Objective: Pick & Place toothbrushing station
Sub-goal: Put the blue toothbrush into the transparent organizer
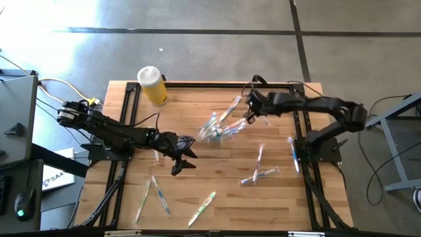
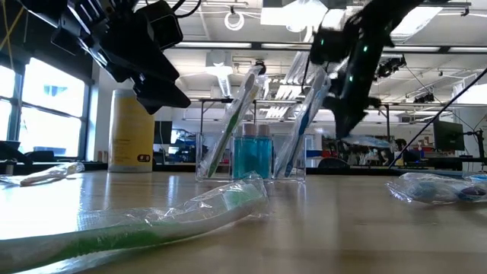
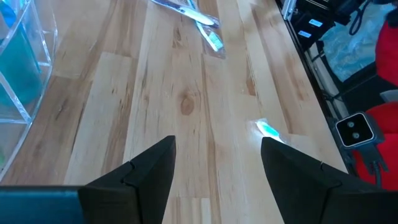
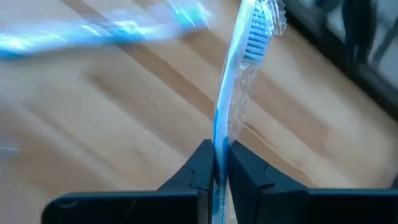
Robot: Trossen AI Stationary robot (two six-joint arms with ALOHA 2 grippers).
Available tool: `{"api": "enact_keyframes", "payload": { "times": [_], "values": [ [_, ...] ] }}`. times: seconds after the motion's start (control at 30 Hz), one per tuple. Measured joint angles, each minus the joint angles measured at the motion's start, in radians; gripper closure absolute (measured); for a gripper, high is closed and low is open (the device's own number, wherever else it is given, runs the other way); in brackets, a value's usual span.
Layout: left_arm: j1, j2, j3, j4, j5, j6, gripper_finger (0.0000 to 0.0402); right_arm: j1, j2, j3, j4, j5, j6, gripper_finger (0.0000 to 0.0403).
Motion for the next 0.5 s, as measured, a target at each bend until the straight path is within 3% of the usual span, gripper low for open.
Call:
{"api": "enact_keyframes", "payload": {
  "times": [0.17, 0.5],
  "values": [
    [0.0, 0.0, 0.0, 0.0, -0.002, 0.006, 0.0169, 0.214, -0.15, -0.043, 0.002, 0.179, 0.07, 0.0383],
    [0.0, 0.0, 0.0, 0.0, -0.007, 0.026, 0.0169, 0.591, -0.365, -0.261, -0.002, 0.487, 0.369, 0.0382]
  ]
}}
